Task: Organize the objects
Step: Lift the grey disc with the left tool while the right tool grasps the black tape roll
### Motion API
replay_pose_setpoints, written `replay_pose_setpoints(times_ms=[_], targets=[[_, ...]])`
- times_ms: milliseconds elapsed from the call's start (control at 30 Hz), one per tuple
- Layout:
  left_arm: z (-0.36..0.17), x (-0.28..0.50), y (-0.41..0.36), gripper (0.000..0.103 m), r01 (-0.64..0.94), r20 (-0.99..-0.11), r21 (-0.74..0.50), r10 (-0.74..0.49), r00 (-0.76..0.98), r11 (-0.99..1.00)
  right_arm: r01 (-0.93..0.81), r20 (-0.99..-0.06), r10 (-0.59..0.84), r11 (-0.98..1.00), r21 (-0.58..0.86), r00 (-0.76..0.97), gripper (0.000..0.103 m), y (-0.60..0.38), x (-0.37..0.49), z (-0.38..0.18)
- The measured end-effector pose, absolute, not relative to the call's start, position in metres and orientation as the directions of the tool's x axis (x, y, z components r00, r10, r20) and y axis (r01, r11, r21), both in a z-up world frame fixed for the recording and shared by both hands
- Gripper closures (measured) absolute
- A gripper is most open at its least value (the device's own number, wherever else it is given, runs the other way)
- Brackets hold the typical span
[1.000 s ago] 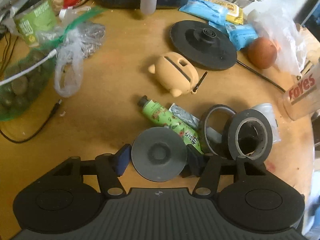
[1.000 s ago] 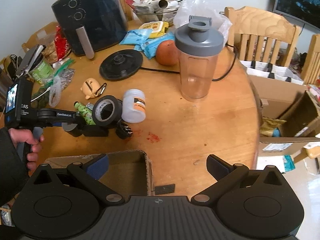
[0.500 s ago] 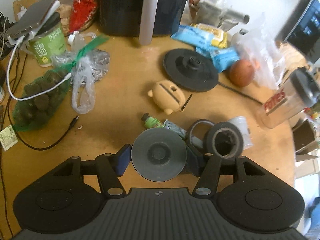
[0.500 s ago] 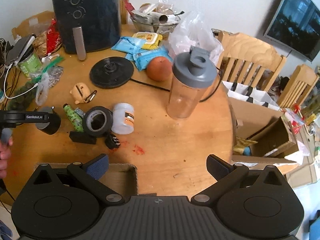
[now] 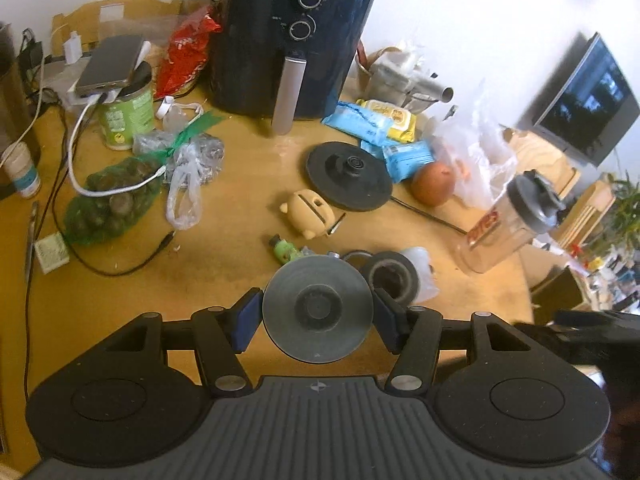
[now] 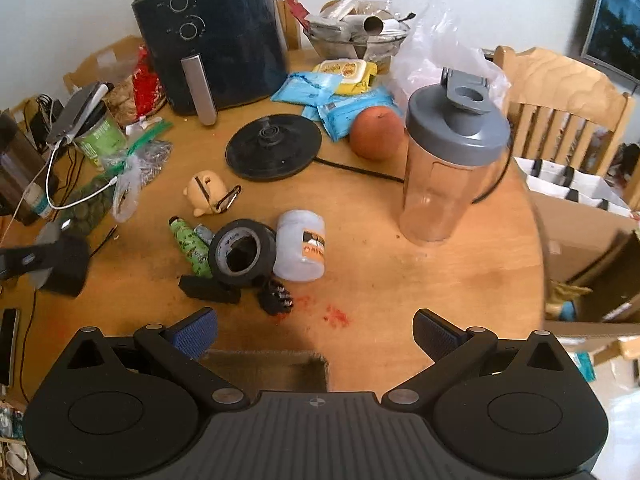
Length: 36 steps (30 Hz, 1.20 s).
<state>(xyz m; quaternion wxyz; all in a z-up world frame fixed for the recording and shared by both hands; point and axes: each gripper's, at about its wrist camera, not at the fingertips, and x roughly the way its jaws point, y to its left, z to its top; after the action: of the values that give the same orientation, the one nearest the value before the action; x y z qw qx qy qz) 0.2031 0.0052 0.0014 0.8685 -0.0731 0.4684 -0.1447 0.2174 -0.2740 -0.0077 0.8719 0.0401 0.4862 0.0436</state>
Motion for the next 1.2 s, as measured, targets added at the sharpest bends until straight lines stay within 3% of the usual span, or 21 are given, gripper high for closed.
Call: replay_pose_setpoints(times_ms=[333, 833, 1200], targets=[[0.003, 0.159, 0.004, 0.045, 0.062, -0.791, -0.307, -0.291, 0.538, 0.950, -0.242, -0.765, 0.253, 0.961, 0.131, 0.592, 0.000, -0.293, 0.229, -0.017], [0.019, 0.134, -0.012, 0.045, -0.070, -0.774, -0.307, -0.206, 0.598, 0.949, -0.394, -0.747, 0.418, 0.891, 0.225, 0.518, 0.000, -0.307, 0.244, -0.022], [0.022, 0.120, -0.010, 0.045, -0.072, -0.794, -0.273, -0.183, 0.580, 0.959, -0.570, -0.727, 0.458, 0.814, 0.111, 0.512, 0.000, -0.259, 0.255, -0.037]])
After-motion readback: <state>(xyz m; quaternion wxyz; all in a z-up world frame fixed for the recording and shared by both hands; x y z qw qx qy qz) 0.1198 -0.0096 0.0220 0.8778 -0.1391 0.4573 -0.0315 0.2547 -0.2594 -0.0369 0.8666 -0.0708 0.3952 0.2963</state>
